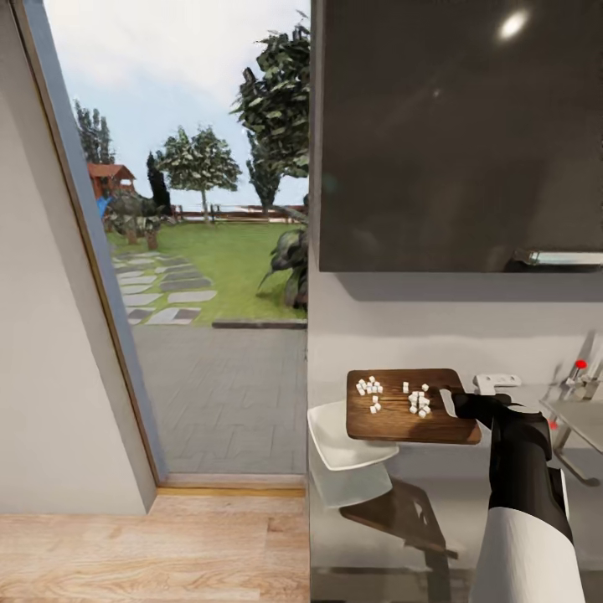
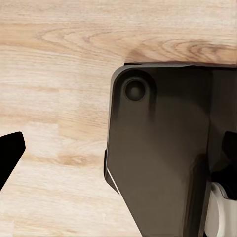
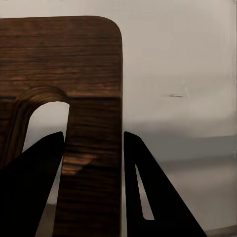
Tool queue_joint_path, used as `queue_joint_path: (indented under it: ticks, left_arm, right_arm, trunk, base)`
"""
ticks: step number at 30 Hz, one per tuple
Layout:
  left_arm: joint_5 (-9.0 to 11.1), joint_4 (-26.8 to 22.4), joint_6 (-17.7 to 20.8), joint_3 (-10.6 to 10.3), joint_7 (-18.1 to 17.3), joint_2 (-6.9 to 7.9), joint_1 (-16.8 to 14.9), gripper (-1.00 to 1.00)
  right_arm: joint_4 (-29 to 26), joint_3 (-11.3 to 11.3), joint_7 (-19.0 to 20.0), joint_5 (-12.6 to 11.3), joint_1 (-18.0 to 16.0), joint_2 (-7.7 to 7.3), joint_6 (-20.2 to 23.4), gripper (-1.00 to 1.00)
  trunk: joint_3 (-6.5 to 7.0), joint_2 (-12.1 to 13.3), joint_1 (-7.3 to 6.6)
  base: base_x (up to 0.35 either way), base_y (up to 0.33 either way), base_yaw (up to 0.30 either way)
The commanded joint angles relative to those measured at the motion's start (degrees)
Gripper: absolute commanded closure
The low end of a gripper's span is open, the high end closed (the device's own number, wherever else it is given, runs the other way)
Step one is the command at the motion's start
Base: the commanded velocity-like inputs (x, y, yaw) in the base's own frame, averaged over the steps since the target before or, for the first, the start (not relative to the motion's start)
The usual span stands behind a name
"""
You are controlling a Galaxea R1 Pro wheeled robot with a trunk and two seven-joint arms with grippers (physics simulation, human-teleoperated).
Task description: In the kitchen, take the Vidalia onion out of the sink, dice it on the chopping board with the paring knife, put the diced onion into the bowl on the countertop, then place both the paring knife and the chopping board into the sink.
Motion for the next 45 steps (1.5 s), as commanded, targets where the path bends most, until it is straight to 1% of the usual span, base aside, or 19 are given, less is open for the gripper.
queue_joint_path:
  ticks: [1, 9, 27, 35, 45]
  left_arm:
    - [0.4, -0.1, -0.1, -0.3, 0.3, 0.03, 0.0, -1.00]
    - [0.4, -0.1, -0.1, -0.3, 0.3, 0.03, 0.0, -1.00]
    - [0.4, -0.1, -0.1, -0.3, 0.3, 0.03, 0.0, -1.00]
    - [0.4, -0.1, -0.1, -0.3, 0.3, 0.03, 0.0, -1.00]
    - [0.4, -0.1, -0.1, -0.3, 0.3, 0.03, 0.0, -1.00]
  right_arm:
    - [-0.1, -0.1, 0.6, 0.6, 0.0, 0.06, 0.0, 1.00]
    - [-0.1, -0.1, 0.7, 0.4, 0.0, 0.07, -0.1, 1.00]
    - [0.1, 0.3, 1.1, 0.3, 0.0, -0.17, -0.7, 1.00]
    - [0.9, 0.3, 1.1, 0.2, 0.0, -0.19, -5.4, 1.00]
    - [1.0, 0.3, 1.1, 0.2, 0.0, -0.15, -6.2, 1.00]
  trunk:
    - [0.09, 0.0, 0.03]
    - [0.64, 0.0, 0.03]
    - [0.68, 0.0, 0.03]
    - [0.68, 0.0, 0.03]
    - [0.68, 0.0, 0.03]
  base:
    - [0.000, 0.000, 0.000]
    - [0.000, 0.000, 0.000]
    - [0.000, 0.000, 0.000]
    - [0.000, 0.000, 0.000]
    - [0.000, 0.000, 0.000]
